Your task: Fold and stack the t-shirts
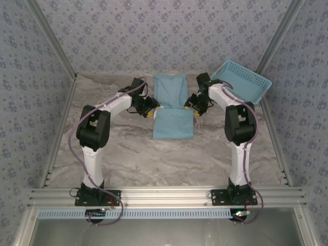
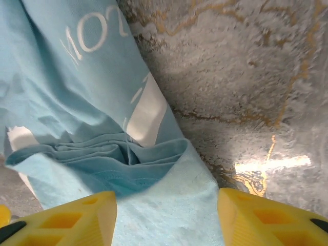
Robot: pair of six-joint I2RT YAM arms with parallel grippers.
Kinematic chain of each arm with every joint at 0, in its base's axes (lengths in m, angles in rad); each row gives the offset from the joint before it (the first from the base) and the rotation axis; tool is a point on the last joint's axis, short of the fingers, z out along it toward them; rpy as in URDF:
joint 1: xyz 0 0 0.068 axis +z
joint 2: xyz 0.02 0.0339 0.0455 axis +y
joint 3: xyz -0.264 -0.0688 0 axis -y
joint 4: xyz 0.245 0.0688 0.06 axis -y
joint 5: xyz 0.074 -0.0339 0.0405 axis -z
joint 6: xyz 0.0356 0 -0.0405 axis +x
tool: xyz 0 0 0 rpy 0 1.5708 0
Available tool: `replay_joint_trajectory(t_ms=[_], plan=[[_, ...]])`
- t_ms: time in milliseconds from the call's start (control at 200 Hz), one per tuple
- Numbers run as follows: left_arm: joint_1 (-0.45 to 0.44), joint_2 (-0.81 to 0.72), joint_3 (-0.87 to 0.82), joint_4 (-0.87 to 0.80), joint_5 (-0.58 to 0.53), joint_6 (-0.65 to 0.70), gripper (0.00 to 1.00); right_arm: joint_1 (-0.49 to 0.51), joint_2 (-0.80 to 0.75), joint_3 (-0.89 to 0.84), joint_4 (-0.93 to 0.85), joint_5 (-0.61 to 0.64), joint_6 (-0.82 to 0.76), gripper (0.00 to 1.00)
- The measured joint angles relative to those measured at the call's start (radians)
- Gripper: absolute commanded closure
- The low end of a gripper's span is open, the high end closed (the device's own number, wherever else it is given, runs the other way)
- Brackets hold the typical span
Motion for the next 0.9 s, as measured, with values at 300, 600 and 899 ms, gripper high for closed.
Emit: replay_joint_trajectory(t_ms=[300,600,899], plan=[[-0.076,-0.275,-0.362,0.052,-0.005,-0.056,0.57,0.004,-0.352,-0.384,0.078,0.024,-0.026,0.42],[-0.081,-0.133,-0.251,0.063,-0.031,0.037,0.62,0.003,-0.317,-0.469,0.179,-0.035,-0.029,0.43],[-0.129,-0.137,-0.287,0.007,-0.074,0.074,0.50,0.029,-0.349,-0.592,0.197,-0.051,-0.029,0.43]])
